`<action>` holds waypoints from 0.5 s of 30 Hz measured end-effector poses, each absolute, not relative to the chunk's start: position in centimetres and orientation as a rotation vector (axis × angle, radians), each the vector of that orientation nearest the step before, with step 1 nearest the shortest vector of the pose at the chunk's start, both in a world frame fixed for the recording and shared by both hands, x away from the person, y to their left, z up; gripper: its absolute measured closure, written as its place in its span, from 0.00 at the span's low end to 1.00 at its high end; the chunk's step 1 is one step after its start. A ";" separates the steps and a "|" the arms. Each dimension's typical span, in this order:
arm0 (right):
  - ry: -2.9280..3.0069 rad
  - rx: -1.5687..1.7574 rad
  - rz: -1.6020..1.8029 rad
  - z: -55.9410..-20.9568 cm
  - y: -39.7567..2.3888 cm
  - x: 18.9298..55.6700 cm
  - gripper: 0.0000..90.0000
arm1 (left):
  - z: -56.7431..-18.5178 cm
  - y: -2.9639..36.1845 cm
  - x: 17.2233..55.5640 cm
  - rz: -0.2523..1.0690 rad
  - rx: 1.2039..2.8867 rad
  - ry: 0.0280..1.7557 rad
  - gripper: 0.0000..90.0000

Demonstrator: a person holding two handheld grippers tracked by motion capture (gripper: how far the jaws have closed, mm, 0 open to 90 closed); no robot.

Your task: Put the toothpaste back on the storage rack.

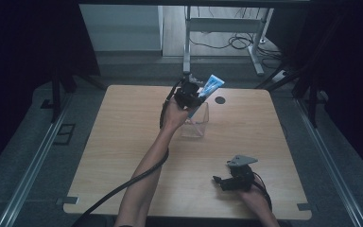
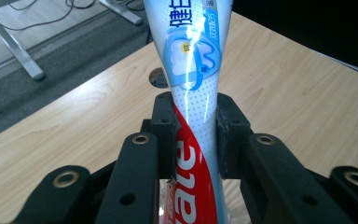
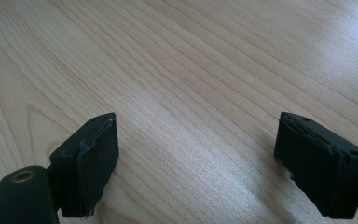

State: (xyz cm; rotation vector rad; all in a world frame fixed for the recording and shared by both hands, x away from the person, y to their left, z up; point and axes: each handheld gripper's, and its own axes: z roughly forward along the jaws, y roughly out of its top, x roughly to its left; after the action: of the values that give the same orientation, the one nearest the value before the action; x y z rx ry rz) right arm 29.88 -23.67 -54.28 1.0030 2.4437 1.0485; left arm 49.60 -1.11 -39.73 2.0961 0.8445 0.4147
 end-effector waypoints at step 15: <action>2.452 0.993 1.052 -54.3 -23.7 29.9 0.15 | -41.7 -2.3 50.7 0.468 2.069 0.853 0.81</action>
State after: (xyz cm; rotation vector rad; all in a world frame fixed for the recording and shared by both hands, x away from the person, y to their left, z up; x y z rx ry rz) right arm 29.87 -23.66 -54.26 0.9930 2.4518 1.0521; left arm 50.72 -2.34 -41.73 2.0692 0.8529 0.4675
